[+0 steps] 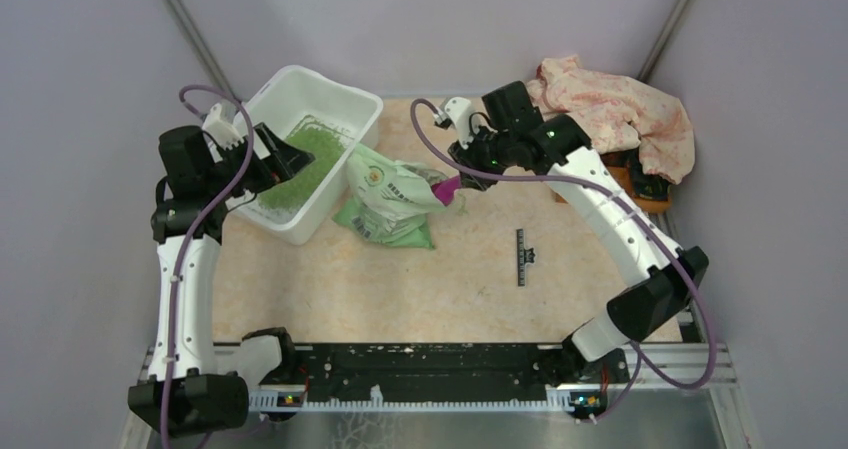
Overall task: Fill the litter box with clean litter
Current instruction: 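Scoop the cat litter from the cat litter bag.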
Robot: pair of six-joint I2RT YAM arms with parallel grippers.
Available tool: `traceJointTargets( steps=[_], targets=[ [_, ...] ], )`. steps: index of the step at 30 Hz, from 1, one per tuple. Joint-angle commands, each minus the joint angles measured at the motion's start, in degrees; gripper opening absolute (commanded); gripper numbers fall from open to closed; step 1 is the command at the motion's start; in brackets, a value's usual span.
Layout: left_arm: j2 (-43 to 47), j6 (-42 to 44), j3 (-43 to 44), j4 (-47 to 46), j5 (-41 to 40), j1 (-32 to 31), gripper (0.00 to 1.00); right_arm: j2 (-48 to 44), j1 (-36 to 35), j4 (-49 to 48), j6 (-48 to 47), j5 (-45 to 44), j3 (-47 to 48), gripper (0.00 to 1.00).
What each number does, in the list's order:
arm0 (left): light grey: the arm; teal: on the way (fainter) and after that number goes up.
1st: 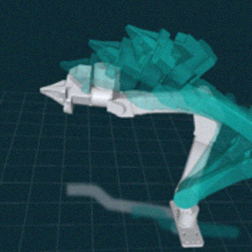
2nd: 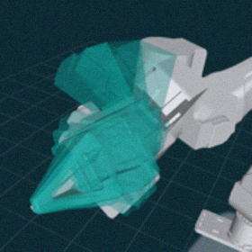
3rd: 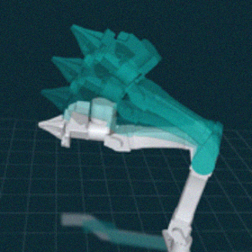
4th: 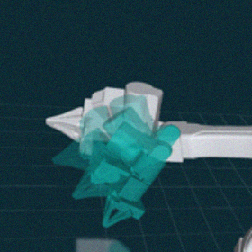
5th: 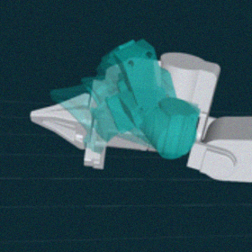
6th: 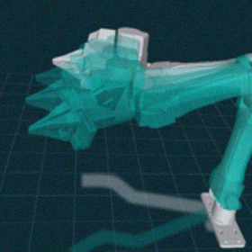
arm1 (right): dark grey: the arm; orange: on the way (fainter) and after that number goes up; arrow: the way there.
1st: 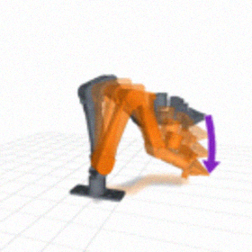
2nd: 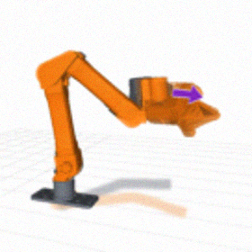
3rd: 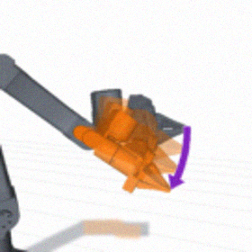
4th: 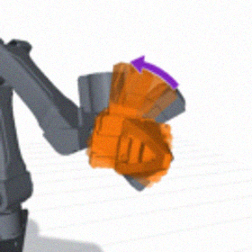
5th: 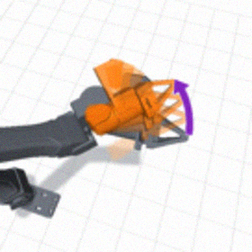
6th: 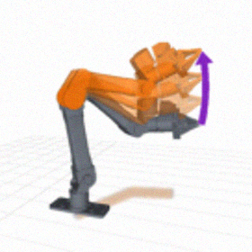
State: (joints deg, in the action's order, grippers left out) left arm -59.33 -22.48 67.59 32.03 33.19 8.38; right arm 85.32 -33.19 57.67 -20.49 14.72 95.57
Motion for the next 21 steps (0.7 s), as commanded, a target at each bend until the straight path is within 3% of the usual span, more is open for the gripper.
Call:
traceJointTargets(
  steps=[1,10,21],
  targets=[
    [1.41,-0.28,-1.32,-1.85,-0.5,-0.12,0.99,3.26,-0.5,1.95,-3.44,4.34,6.86,0.0],
    [1.59,-0.65,-3.46,-2.54,0.47,-0.12,0.99,15.53,-4.66,5.07,-6.32,2.58,15.0,0.0],
    [1.6,-0.81,-3.29,-2.84,0.57,-0.13,0.99,24.16,-7.35,5.06,-8.49,2.19,19.76,0.0]
  ],
)
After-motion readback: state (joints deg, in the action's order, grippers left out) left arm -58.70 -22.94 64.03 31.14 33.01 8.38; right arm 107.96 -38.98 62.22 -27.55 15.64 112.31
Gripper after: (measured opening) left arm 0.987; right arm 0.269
